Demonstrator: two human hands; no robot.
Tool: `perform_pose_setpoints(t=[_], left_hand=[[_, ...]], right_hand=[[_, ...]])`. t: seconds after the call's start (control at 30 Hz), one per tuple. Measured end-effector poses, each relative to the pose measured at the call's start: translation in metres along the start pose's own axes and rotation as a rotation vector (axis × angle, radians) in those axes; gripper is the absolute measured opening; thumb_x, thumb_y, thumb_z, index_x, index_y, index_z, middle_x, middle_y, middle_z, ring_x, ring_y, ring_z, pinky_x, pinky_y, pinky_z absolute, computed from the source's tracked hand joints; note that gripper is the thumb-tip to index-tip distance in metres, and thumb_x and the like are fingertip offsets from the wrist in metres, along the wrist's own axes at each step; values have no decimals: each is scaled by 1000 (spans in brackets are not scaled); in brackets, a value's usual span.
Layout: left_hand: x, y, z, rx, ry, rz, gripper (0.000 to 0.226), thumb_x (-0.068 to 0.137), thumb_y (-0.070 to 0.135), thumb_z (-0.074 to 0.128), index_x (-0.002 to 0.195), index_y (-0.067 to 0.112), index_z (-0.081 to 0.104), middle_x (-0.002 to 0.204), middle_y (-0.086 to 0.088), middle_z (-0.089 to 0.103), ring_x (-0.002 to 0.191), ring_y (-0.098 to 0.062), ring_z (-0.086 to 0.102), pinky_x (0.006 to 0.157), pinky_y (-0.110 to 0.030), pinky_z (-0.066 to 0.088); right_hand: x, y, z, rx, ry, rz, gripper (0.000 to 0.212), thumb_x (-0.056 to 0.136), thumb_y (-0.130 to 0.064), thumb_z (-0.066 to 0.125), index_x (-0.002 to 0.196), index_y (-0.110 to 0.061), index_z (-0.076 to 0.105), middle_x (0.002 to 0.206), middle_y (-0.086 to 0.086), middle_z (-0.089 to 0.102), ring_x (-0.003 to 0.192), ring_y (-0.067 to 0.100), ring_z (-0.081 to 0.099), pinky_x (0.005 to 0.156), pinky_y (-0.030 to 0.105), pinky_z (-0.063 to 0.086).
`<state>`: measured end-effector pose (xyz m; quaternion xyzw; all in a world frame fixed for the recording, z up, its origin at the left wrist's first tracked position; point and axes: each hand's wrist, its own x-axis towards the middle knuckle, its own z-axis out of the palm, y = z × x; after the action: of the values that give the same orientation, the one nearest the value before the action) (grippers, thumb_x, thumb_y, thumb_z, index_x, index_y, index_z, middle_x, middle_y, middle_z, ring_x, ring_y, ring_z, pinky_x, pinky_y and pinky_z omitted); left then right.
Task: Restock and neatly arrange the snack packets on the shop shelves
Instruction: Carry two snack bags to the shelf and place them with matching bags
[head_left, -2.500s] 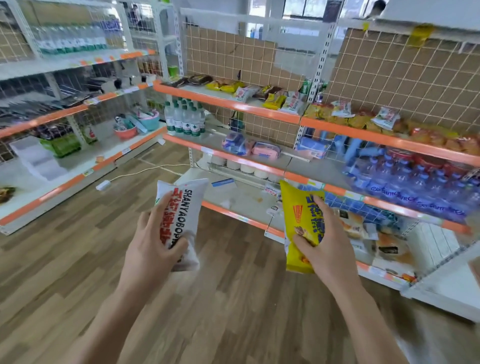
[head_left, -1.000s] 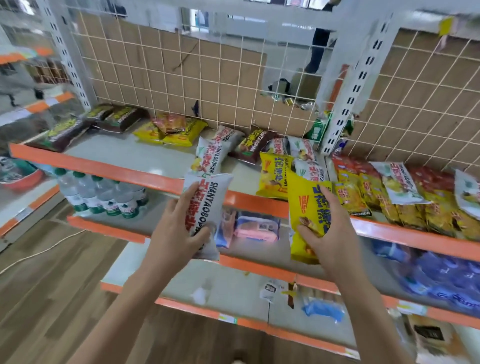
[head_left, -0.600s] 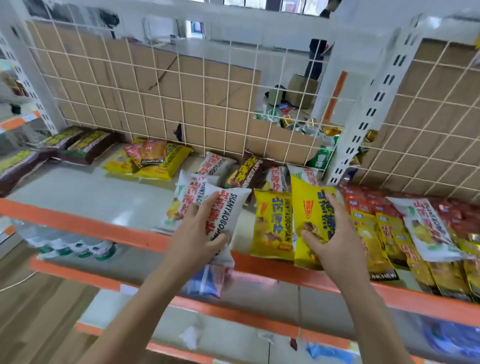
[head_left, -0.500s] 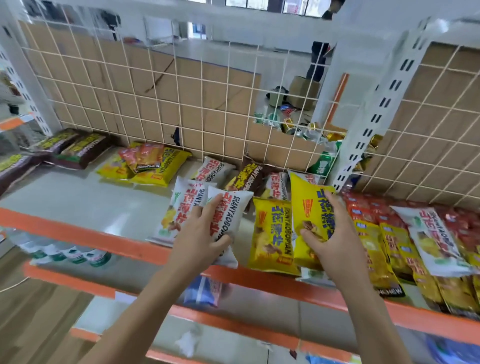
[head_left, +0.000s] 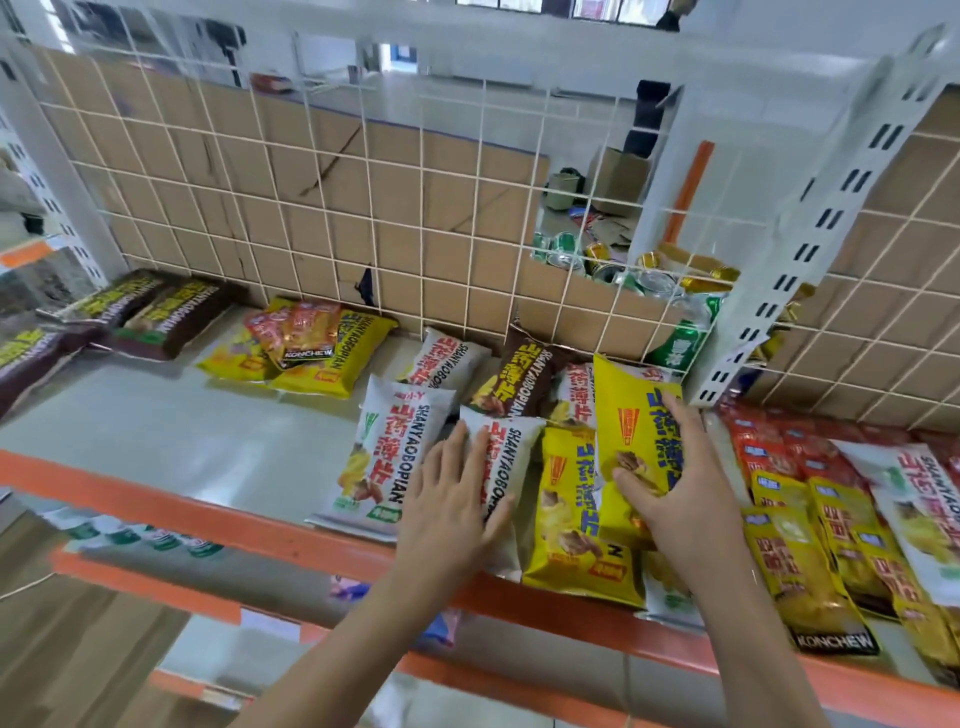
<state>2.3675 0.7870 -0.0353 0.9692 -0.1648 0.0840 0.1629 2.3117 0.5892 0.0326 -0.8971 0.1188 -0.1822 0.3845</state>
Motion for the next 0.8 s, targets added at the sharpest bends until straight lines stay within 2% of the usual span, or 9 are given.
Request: perform_pose_setpoints(t=[0.13,0.23,0.33,0.47,0.57,0.7,0.8], left_hand=[[-7,-5,-9,-30,-3,56,73,92,63,10,139,16,42,142,-7,45,126,-23,42,102,-34,25],[-12,-29,-29,-123,58,117,63,92,62,19,142,27,30,147,-3,37,128,-19,32,105,-34,24],[-11,-79,-51,-180,143,90,57,89,54,33,140,29,29,145,-4,37,124,-20,39,100,-37,34],[-5,-161,-78,-189,243,-21,62,86,49,38,138,15,42,136,-11,46,115,-32,49,92,-45,41],[2,-215,-94,-179,265,-90,63,83,48,36,133,11,48,121,-12,56,105,-34,55,85,-44,43],[12,-277,-101,-131,202,-54,62,81,47,38,127,8,53,110,-12,60,93,-35,58,74,-41,46],[19,-317,-98,-80,112,-20,61,80,48,37,125,11,56,113,-11,61,93,-35,60,74,-42,48]], right_hand=[[3,-7,13,-24,10,-52,80,77,-26,73,142,-37,27,142,-5,38,122,11,39,94,31,35],[4,-15,26,-31,-10,-56,81,77,-26,73,142,-37,26,143,-4,37,125,17,41,89,31,36],[5,-27,41,6,-27,-73,80,77,-25,73,141,-38,27,141,-4,39,121,18,45,94,34,38],[4,-55,69,2,-40,-96,80,79,-27,71,142,-38,25,145,-7,35,127,13,37,96,27,32],[6,-83,96,20,-27,-89,80,79,-28,71,142,-40,24,147,-7,33,132,16,35,99,33,34],[7,-121,144,69,-7,-42,80,78,-25,72,141,-40,26,143,-8,37,117,11,43,91,29,37],[7,-145,184,71,-18,-41,80,76,-23,74,140,-40,29,133,-11,42,114,11,47,93,28,38]])
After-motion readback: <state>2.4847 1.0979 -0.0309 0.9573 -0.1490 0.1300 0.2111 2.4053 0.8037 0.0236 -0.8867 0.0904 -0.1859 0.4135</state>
